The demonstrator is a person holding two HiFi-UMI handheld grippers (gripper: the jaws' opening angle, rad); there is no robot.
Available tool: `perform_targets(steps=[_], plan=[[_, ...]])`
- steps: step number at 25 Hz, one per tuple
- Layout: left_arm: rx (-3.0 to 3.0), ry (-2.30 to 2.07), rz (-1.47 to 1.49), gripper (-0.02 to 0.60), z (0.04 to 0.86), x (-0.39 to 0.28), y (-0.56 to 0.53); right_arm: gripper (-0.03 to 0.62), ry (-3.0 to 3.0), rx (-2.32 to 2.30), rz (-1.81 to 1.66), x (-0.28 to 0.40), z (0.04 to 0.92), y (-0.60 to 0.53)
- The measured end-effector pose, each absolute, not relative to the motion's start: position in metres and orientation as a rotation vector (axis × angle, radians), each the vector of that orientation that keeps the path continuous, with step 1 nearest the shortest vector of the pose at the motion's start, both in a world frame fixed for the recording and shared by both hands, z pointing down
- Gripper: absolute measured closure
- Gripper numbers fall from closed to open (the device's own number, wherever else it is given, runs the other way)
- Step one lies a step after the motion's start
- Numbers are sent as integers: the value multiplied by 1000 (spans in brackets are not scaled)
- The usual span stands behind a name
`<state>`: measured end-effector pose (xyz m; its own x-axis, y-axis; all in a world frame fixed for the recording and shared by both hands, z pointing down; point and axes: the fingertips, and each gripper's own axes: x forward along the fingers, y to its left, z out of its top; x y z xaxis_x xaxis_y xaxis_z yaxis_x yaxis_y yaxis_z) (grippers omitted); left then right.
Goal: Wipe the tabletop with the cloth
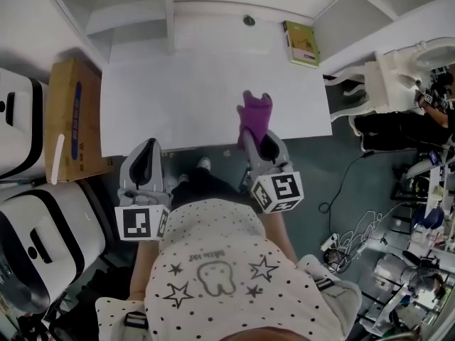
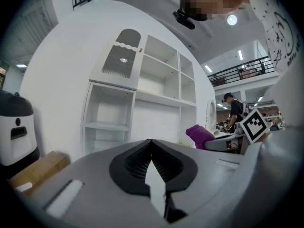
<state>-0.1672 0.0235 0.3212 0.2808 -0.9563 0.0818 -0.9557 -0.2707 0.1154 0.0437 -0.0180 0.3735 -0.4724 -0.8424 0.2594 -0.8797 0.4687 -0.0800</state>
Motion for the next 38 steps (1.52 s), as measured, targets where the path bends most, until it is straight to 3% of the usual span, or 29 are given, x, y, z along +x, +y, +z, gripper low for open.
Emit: perform_targets(steps=[11, 20, 28, 38], plan=[[2397, -1794, -41, 586, 323, -155, -6, 523, -2505, 1495, 305, 54, 388, -44], [2397, -1763, -89, 586, 311, -185, -27, 525, -2462, 1517, 294, 30, 395, -72], [2393, -1767, -64, 586, 307, -219, -37, 526, -2344, 1509, 295, 16, 443, -138], [2420, -1661, -32, 586, 319, -217, -49, 526, -2196, 1529, 400, 18, 515, -210]])
